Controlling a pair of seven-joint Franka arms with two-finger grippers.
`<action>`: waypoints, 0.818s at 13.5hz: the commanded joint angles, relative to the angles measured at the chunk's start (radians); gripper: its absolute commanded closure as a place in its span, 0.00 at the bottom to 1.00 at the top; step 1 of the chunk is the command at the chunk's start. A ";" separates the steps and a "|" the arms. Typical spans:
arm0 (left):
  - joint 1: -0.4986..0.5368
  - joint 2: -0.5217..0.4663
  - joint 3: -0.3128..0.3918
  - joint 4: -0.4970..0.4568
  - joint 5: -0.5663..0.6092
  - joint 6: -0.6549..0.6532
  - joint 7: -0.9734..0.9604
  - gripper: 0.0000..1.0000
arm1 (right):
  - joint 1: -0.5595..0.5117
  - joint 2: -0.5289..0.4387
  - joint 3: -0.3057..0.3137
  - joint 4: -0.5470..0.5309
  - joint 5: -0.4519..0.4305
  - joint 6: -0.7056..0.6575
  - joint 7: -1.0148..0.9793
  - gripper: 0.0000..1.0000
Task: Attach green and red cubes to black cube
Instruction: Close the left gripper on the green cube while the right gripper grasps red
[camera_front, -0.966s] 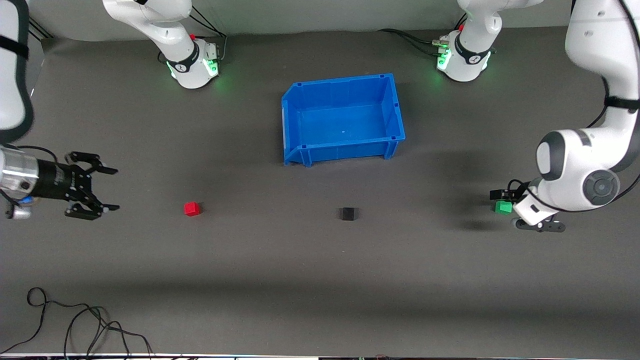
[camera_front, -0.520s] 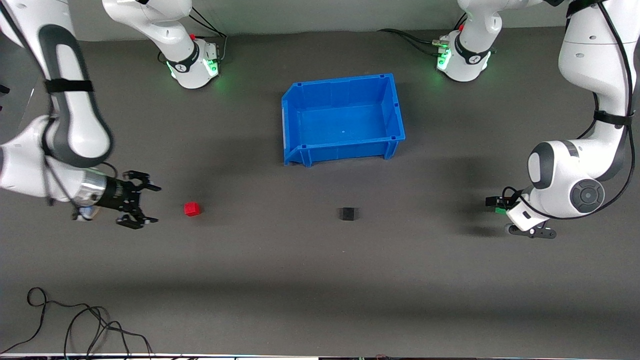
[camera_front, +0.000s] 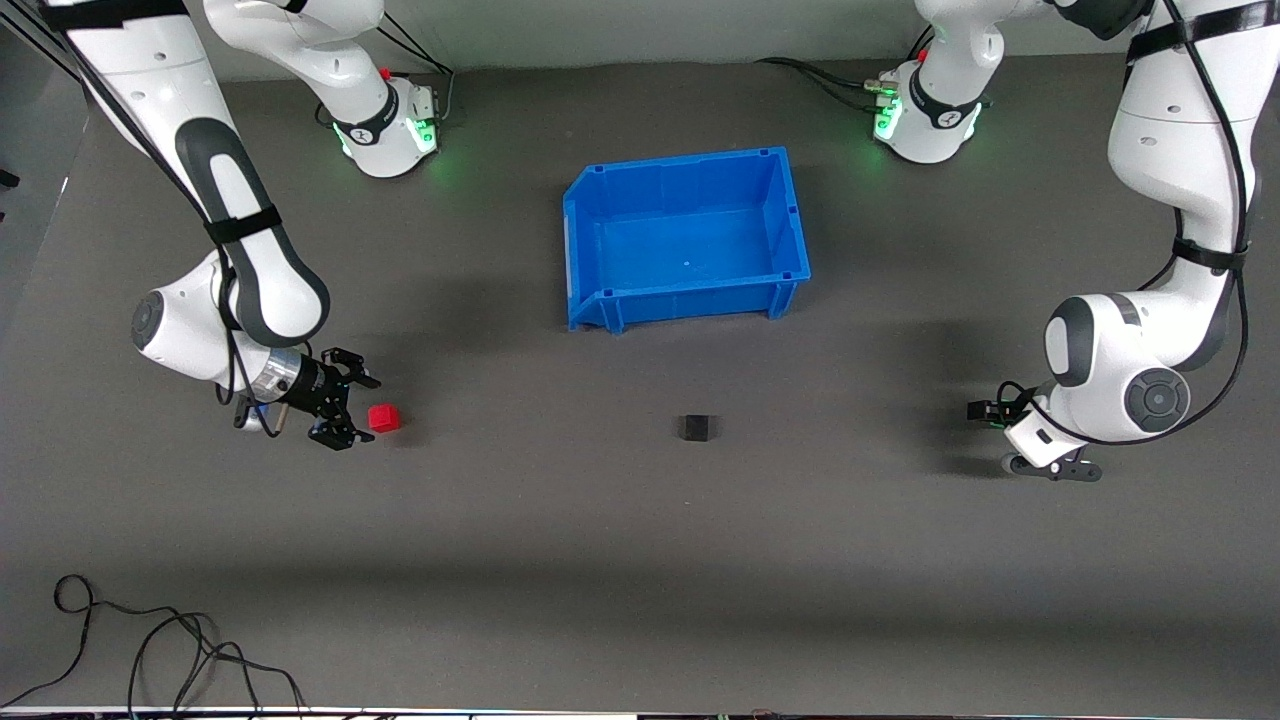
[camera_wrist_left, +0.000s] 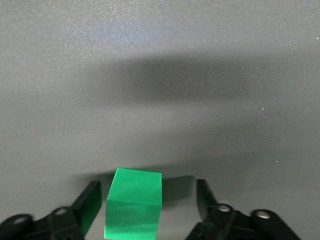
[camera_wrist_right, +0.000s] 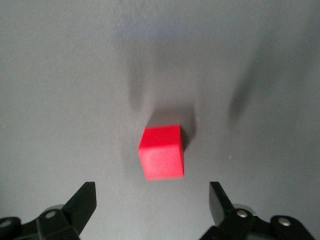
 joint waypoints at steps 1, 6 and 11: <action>0.005 0.006 -0.003 0.018 0.008 -0.001 0.014 0.31 | 0.002 0.054 -0.004 0.020 0.074 0.043 -0.100 0.00; 0.004 0.006 -0.003 0.033 0.016 -0.007 0.016 0.69 | 0.002 0.091 -0.005 0.037 0.074 0.042 -0.135 0.00; 0.007 0.001 -0.003 0.059 0.016 -0.026 0.005 0.97 | -0.001 0.091 -0.005 0.040 0.074 0.032 -0.154 0.58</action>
